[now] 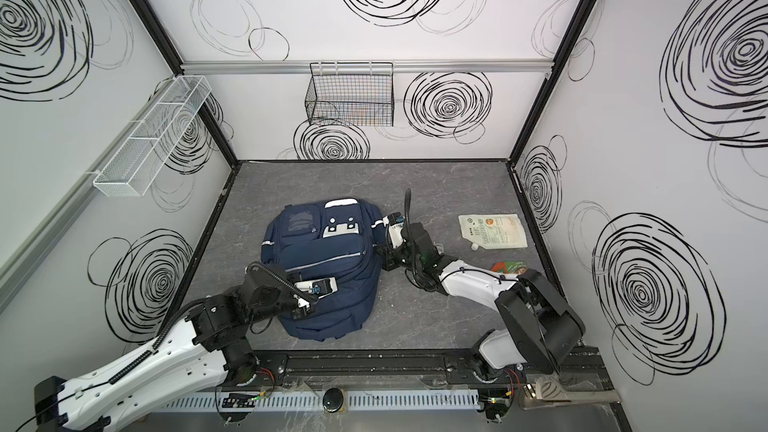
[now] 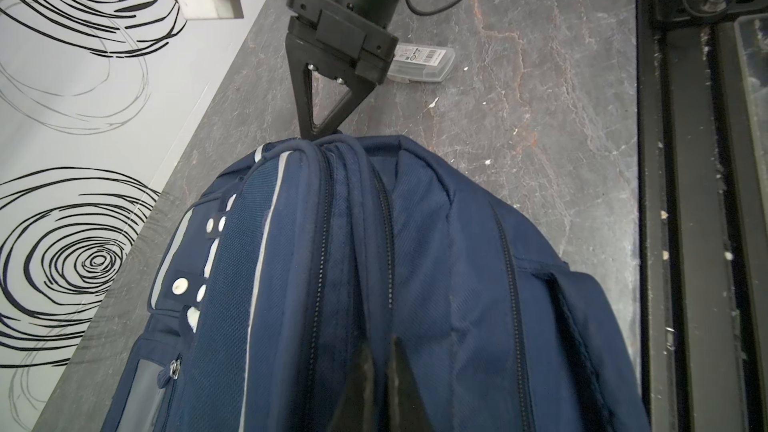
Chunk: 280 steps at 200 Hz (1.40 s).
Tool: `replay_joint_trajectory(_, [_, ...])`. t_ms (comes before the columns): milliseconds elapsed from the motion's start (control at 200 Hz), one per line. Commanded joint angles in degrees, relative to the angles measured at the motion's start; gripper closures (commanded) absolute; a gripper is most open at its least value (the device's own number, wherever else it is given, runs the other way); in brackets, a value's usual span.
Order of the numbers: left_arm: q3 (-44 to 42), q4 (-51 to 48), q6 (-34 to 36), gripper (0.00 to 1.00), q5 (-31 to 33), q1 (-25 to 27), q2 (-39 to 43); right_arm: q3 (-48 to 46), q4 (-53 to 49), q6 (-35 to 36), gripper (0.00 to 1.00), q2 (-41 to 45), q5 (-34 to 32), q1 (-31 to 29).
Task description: Pack the student bag
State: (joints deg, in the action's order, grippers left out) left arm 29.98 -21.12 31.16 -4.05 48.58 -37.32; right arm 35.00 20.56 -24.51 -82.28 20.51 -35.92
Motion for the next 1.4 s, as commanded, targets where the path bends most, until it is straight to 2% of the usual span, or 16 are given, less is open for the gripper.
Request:
replay_joint_trajectory(0, [0.6,-3.3,1.6,1.0,-4.6,-0.2,2.2,0.1,-1.0,-0.5,1.0,-2.2,-14.4,7.0])
replay_joint_trajectory(350, [2.7,-7.3,4.9,1.0,-13.6,-0.3,3.6,4.5,-0.6,-1.0,1.0,-8.4,-13.6,8.2])
replay_joint_trajectory(525, [2.3,-6.3,4.6,1.0,-10.5,-0.3,3.9,6.0,-0.8,-0.7,1.0,-10.6,-14.2,8.3])
replay_joint_trajectory(655, [-0.4,0.3,2.2,1.0,-1.7,-0.5,4.1,7.0,-1.4,-0.9,1.0,-10.1,-11.7,9.0])
replay_joint_trajectory(675, [-0.9,1.4,2.0,1.0,-0.4,-0.6,4.0,7.0,-1.4,-0.7,0.96,-9.6,-11.2,9.0])
replay_joint_trajectory(760, [-2.3,5.2,1.7,1.0,3.1,-1.2,3.6,5.9,0.7,0.6,0.62,-6.3,-7.7,9.1])
replay_joint_trajectory(775, [-2.6,5.8,1.7,0.96,3.4,-1.5,3.5,5.3,1.6,1.1,0.56,-5.4,-6.1,9.1])
replay_joint_trajectory(830, [-3.4,8.5,1.4,0.55,4.8,-2.4,3.2,2.8,4.7,3.5,0.38,-2.0,-0.2,9.2])
replay_joint_trajectory(860, [-3.8,9.8,0.8,0.37,5.5,-2.8,3.1,1.7,6.0,3.8,0.31,-0.3,1.2,9.2])
replay_joint_trajectory(900, [-3.8,10.5,0.4,0.23,5.3,-3.4,3.0,0.5,7.0,3.8,0.28,1.7,2.3,9.3])
replay_joint_trajectory(1001, [-2.2,8.4,0.3,0.23,-0.3,-4.7,3.0,-2.0,8.6,5.8,0.28,4.8,6.4,9.3])
replay_joint_trajectory(1126, [1.4,3.5,0.1,0.3,-8.6,-4.9,2.3,-5.6,14.7,9.9,0.36,6.6,15.2,9.3])
replay_joint_trajectory(1306, [4.4,-0.1,-2.1,0.33,-5.2,-5.2,-0.8,-4.1,14.7,17.1,0.38,4.2,21.3,9.0])
replay_joint_trajectory(1396, [5.1,-1.5,-2.0,0.34,-5.7,-6.1,-1.9,-4.5,16.4,19.9,0.39,3.4,24.3,9.0])
